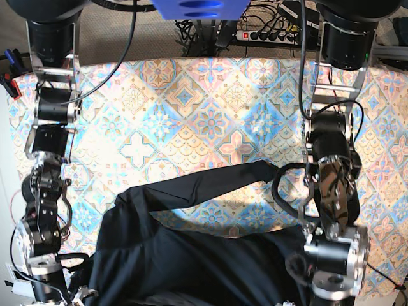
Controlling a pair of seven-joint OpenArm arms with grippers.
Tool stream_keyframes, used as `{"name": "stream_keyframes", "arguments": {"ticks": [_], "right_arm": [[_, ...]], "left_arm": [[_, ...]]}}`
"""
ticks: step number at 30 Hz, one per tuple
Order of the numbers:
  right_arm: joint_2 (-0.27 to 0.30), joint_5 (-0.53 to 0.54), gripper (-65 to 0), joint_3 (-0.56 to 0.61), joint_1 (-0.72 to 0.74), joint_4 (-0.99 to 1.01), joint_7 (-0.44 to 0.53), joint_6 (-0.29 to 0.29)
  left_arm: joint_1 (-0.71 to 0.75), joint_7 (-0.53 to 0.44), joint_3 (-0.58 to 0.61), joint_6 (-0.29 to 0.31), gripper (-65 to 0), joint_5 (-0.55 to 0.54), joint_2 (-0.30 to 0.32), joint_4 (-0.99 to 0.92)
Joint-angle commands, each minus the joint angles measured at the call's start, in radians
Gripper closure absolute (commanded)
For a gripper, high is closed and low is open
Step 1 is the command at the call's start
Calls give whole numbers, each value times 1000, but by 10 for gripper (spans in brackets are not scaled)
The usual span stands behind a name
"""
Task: Layout the t-shirt on the table in an organized manner, then fold the t-shirt properly
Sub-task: 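Lift the shirt with both grippers and drag it across the table, then swing the left gripper with the held fabric toward the right gripper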
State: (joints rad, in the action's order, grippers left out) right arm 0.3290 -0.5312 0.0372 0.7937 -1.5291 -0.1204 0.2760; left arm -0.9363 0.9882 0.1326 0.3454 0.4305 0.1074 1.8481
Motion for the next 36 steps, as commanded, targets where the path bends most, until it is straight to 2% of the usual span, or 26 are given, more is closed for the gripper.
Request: {"name": "stream_keyframes", "arguments": {"ticks": [1, 6, 10, 14, 18, 21, 25, 28, 33, 36], "right_arm": [[-5, 3, 0, 5, 54, 11, 23, -22], [-49, 3, 0, 0, 76, 49, 37, -22], [-49, 1, 0, 0, 33, -81, 29, -22], [-43, 1, 0, -27, -125, -204, 26, -22], [-35, 1, 0, -132, -285, -327, 3, -22], [6, 4, 0, -182, -397, -406, 0, -22], [9, 6, 0, -271, -567, -463, 8, -22], [9, 6, 0, -345, -705, -479, 14, -22], [11, 12, 0, -477, -879, -477, 133, -22], [9, 76, 0, -523, -959, -479, 163, -22]], "left_arm": [[-54, -25, -3, -12, 0, 8, -1, -5], [-40, -25, -1, -12, 0, 6, -1, -15], [72, -19, 0, -10, 0, 6, 1, 48], [228, -19, 16, -10, 0, 6, 22, 134], [368, -19, 37, -10, 0, 6, 22, 187], [446, -19, 37, -7, 0, 4, 21, 207], [540, -21, 35, -4, 0, 0, 18, 219], [616, -24, 35, -1, 0, -5, -10, 221], [742, -25, 39, 71, 0, -6, -93, 221], [793, -30, 98, 80, 0, -6, -125, 221]]}}
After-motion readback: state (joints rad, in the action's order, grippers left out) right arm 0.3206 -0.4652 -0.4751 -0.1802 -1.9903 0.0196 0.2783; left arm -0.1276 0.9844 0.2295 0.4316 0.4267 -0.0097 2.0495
